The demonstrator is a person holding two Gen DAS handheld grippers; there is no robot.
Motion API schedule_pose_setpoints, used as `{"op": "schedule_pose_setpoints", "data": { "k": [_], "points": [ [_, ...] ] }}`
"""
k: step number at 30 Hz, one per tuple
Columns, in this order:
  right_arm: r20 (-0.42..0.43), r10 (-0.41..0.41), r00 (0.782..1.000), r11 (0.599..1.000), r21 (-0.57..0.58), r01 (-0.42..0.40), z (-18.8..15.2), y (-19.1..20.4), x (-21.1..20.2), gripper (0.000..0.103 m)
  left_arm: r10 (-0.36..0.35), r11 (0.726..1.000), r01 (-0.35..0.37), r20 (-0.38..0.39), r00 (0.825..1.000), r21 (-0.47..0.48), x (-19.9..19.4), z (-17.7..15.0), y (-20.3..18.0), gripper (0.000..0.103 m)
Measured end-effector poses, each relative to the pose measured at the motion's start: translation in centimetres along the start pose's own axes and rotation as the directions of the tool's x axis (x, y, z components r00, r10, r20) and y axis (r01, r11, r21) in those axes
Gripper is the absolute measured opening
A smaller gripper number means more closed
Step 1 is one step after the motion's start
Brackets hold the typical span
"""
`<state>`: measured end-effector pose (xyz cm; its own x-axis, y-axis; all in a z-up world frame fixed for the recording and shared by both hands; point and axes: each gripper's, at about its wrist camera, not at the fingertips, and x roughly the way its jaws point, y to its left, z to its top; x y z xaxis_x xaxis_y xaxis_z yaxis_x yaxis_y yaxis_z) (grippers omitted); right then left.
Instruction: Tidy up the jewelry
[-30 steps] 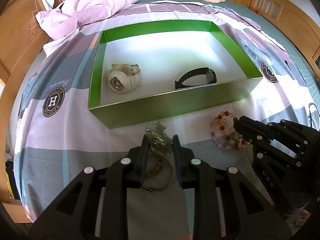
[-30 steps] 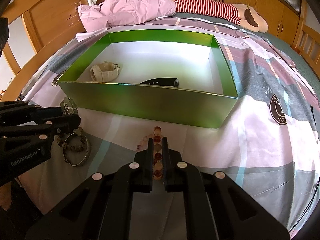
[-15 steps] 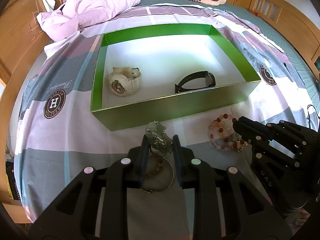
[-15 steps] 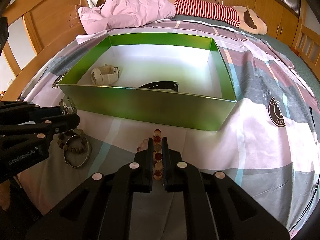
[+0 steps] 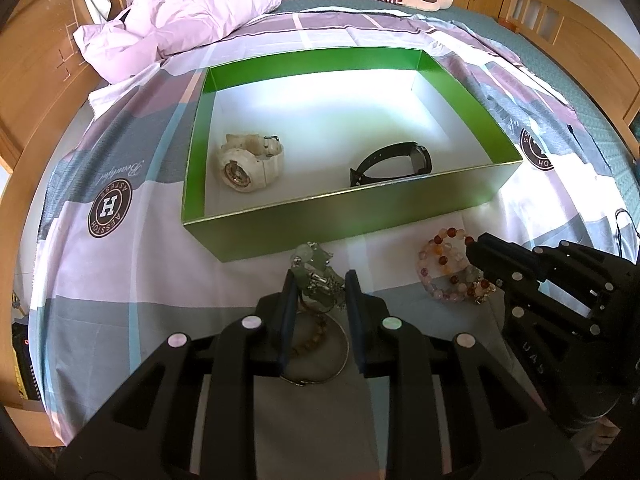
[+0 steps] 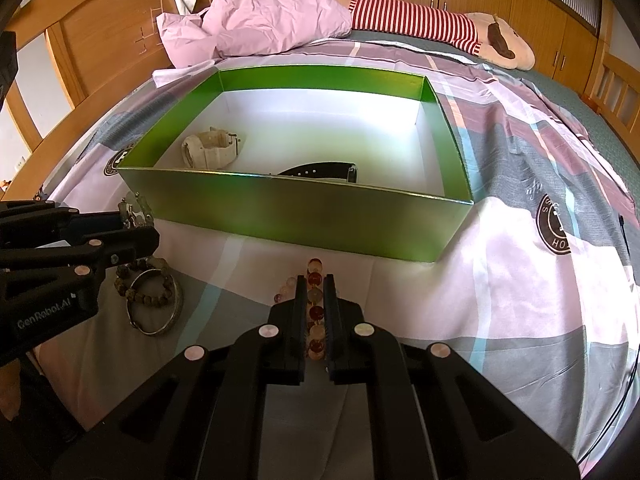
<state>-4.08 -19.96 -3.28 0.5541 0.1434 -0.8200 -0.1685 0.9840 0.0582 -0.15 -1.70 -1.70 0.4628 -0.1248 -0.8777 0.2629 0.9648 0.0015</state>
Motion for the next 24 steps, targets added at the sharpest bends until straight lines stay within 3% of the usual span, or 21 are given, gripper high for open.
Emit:
{"op": "schedule_pose_setpoints", "data": {
  "k": [9, 19, 24],
  "points": [
    [0.017, -0.003, 1.000, 1.000, 0.001, 0.003, 0.3, 0.0, -0.4, 0.008, 0.000, 1.000, 0.000, 0.024, 1.000, -0.001, -0.7, 0.1, 0.2, 0.024],
    [0.152, 0.060, 0.986, 0.998, 0.026, -0.065, 3.0, -0.1, -4.6, 0.008, -0.068, 0.996, 0.078, 0.179, 0.981, -0.048, -4.7, 2.4, 2.6, 0.024],
    [0.173, 0.072, 0.982, 0.995, 0.054, -0.082, 4.6, -0.6, -5.1, 0.008, -0.056, 0.990, 0.080, 0.198, 0.979, -0.117, -4.6, 3.5, 4.6, 0.024]
  ]
}}
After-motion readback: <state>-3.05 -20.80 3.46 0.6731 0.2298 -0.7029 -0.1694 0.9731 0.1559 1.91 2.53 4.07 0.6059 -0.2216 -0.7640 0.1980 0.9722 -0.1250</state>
